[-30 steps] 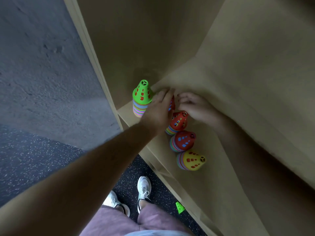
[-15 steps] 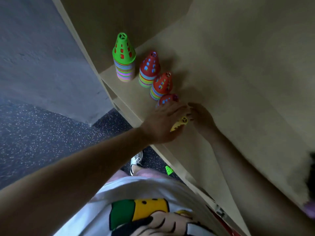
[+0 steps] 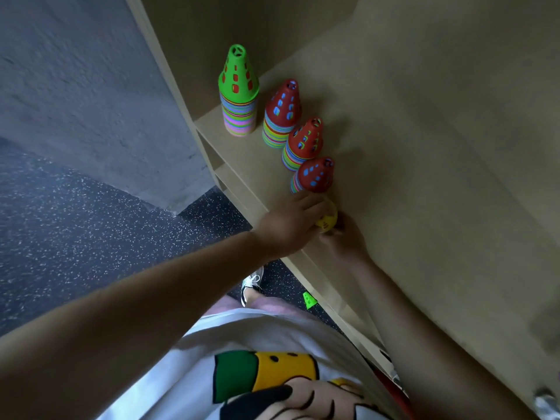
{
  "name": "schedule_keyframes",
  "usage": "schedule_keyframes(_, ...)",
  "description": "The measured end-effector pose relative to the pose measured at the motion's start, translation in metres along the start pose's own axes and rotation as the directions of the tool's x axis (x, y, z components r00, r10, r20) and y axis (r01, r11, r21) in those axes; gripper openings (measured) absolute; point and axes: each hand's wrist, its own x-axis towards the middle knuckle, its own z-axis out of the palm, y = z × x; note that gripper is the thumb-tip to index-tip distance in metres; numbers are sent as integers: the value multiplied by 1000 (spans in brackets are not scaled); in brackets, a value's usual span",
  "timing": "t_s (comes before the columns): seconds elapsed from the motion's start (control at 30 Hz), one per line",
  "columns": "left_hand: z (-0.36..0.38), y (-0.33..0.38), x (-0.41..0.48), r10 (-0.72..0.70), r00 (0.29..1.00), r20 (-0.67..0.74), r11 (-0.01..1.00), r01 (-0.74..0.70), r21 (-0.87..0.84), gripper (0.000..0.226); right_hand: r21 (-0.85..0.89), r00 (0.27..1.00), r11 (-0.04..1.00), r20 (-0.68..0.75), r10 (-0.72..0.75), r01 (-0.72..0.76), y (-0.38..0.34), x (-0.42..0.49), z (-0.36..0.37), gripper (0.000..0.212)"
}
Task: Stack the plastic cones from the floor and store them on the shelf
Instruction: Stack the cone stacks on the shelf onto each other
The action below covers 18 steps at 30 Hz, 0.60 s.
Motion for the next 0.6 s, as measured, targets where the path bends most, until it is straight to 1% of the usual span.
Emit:
schedule_keyframes(0.03,-2,-1,-5,-16,1000,-18,1000,15,-22,29,38,1000,999,-10,-1,1,-1,-1,3,38)
schedule_keyframes(0.07,-5,-2,-10,-40,999,-26,998,39,-48,30,65,1000,998,-17,-5,6,-3,-3,6,45)
schedule_keyframes(0.17,-21,1,-24,-130,990,-54,985,123,-121,44,107,1000,994,-9,4,-3,-5,-12,16,43)
schedule_keyframes(0.23,-39,8,-30,-154,984,-85,976,138,-167,46,143,999,989,-15,31,-28,-3,-21,23,45)
schedule_keyframes(0.27,-51,13,-31,-160,982,-102,972,138,-189,46,143,1000,990,-24,17,-14,-3,-26,24,48)
schedule_keyframes(0.33,-78,25,-28,-165,975,-151,964,126,-234,47,124,996,989,-45,-71,77,-22,-39,24,49)
schedule_keyframes(0.4,-108,35,-19,-138,966,-220,968,85,-235,50,125,982,974,-25,-188,190,-55,-46,22,40)
schedule_keyframes(0.43,-124,39,-12,-124,960,-251,972,67,-223,50,141,971,961,-9,-239,238,-72,-46,21,38)
schedule_keyframes(0.47,-141,41,-4,-114,954,-277,977,57,-207,49,159,960,948,-7,-279,277,-90,-44,20,42)
schedule_keyframes(0.57,-191,38,21,-84,936,-341,992,44,-121,43,203,941,919,-34,-337,337,-141,-29,19,61)
schedule_keyframes(0.6,-206,37,30,-69,929,-364,996,41,-85,42,210,931,908,-31,-365,363,-158,-22,19,62)
